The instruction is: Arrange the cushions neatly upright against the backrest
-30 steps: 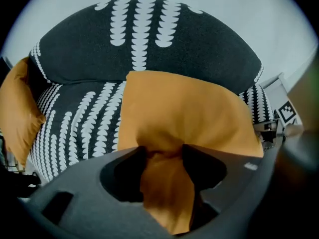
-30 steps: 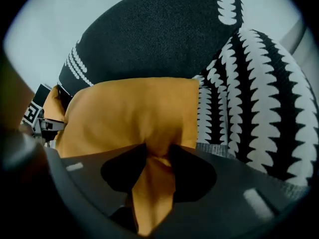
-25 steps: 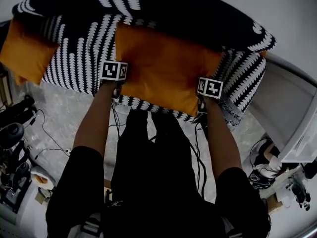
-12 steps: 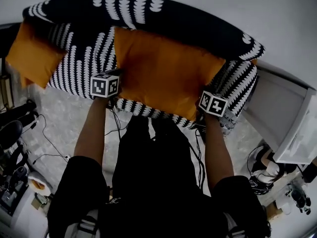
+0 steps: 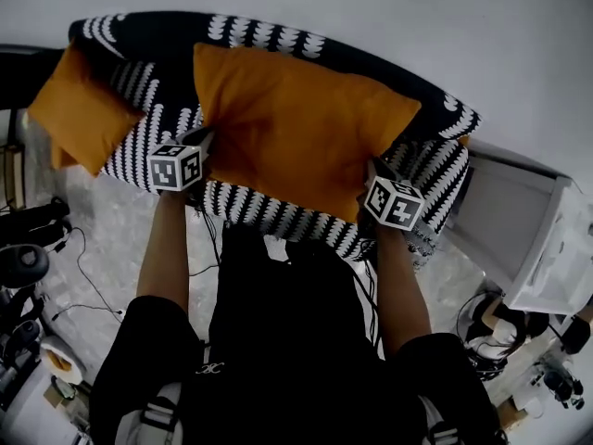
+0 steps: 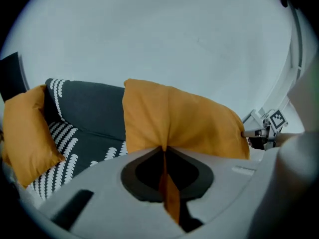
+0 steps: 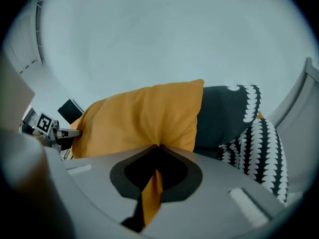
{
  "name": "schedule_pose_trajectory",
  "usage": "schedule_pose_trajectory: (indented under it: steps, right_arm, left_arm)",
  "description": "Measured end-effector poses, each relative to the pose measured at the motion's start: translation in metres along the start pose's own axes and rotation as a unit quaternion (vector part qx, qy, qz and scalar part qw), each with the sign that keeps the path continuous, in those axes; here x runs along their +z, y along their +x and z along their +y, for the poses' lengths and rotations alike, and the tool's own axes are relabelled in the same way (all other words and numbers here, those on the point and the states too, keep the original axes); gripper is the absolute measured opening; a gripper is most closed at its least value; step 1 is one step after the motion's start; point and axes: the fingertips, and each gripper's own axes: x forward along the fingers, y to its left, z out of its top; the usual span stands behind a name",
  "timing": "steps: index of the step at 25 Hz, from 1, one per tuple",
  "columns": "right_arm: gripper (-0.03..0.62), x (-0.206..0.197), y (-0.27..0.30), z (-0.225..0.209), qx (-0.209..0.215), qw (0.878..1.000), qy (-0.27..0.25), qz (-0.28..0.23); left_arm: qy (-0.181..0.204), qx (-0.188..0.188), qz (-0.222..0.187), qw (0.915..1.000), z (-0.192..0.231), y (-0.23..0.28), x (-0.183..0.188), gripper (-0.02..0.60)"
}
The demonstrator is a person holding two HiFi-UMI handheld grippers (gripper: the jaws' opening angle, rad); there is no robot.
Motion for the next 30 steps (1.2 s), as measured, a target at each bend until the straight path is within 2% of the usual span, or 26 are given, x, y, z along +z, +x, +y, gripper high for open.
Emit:
schedule_pose_trajectory:
  steps: [6,12,17,19,22,27,30]
  right_arm:
    - [0.015,0.028,0.029,0.066,0.004,1.000,-0.020,-0.015]
    - [0.015,0.049,0.061,0.134,-0.032,0.999,-0.003,-0.042]
    - [0.015,0.065,0.101,0.168,-0.065,0.997,0.009,-0.050]
    - [0.015,0.063,0.113,0.177,-0.082,0.995,0.013,-0.046]
    - [0.014,0.056,0.128,0.182,-0.106,0.994,0.027,-0.032]
    - [0.016,0.029,0.147,0.176,-0.132,0.991,0.017,0.008]
    - [0.022,0.015,0.164,0.163,-0.146,0.989,0.007,0.017]
  left_arm:
    - [-0.022,0.001,-0.026,0.9994,0.069,-0.016,0.029,0.014]
    - [-0.010,-0.034,-0.028,0.9990,0.146,-0.025,0.055,0.012]
    - [-0.012,-0.053,-0.012,0.9985,0.199,-0.010,0.077,0.014]
    - [-0.014,-0.067,-0.005,0.9977,0.213,-0.007,0.075,0.013]
    - [0.004,-0.085,0.008,0.9963,0.225,-0.003,0.073,0.014]
    - [0.012,-0.089,0.034,0.9954,0.237,0.012,0.052,0.015]
    - [0.042,-0.084,0.060,0.9938,0.242,0.029,0.032,0.017]
